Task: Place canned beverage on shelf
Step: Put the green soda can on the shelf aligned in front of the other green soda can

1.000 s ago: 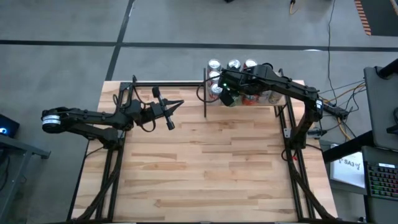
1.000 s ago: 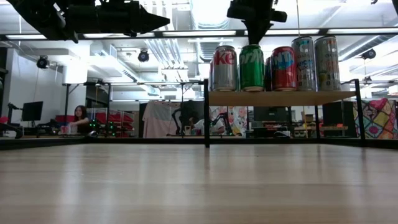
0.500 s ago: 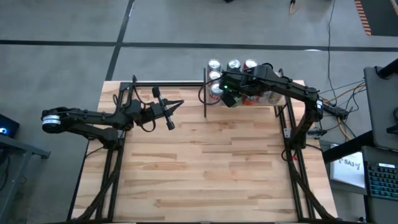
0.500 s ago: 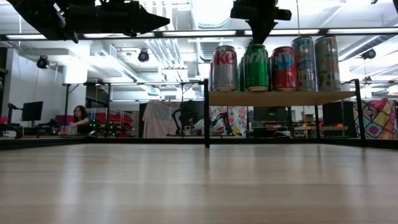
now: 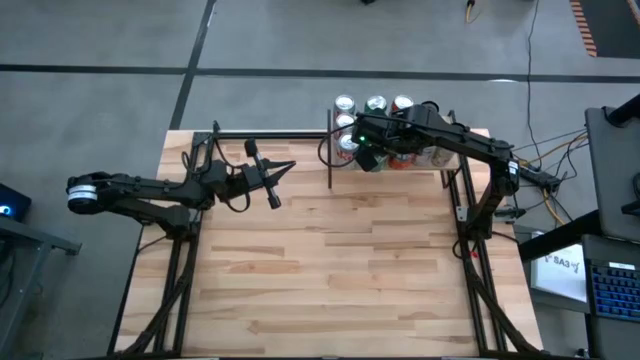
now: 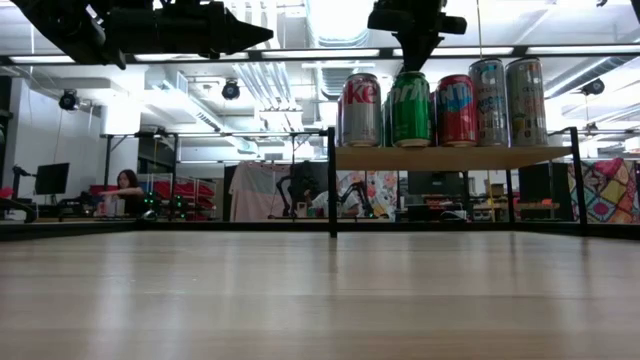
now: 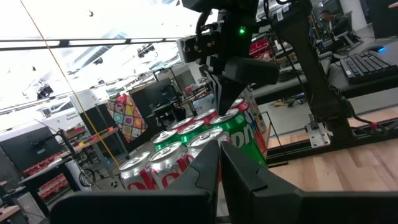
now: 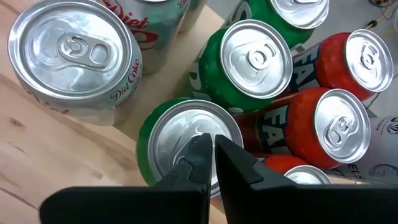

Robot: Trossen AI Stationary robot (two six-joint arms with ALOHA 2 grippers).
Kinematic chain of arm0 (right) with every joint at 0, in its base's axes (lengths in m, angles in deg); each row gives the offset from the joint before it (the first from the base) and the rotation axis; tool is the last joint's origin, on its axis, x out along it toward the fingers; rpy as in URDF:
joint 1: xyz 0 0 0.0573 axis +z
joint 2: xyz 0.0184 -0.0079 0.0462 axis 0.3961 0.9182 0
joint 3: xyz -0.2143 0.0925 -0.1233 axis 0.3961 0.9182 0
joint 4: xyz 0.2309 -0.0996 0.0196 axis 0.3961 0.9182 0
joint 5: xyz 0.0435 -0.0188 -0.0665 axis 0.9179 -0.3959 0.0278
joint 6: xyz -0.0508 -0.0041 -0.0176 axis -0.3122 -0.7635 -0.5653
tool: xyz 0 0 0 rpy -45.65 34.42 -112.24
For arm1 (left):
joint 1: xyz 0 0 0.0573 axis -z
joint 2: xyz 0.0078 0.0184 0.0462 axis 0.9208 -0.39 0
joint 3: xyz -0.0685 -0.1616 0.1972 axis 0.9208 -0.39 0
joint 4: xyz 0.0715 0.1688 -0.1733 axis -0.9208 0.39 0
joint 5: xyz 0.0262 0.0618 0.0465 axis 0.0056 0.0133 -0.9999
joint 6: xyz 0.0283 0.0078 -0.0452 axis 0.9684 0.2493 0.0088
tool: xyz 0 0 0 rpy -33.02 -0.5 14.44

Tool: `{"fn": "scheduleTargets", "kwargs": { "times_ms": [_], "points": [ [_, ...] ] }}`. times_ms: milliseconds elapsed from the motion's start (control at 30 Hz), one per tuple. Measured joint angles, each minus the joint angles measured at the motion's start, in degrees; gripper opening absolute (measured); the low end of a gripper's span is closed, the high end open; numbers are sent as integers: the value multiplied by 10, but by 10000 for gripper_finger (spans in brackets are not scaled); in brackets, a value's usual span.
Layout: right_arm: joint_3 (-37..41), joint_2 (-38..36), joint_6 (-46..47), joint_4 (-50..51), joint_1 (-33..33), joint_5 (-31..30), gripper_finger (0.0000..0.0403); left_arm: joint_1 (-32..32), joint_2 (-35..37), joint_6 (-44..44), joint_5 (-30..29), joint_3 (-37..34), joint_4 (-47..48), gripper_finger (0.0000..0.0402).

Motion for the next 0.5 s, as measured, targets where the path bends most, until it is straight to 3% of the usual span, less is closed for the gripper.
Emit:
{"fn": "scheduleTargets", "kwargs": {
  "times_ms": [500],
  "points": [
    [-21, 0, -30, -5, 5, -16, 12, 0, 0, 0, 0, 0, 0, 0]
  ]
}}
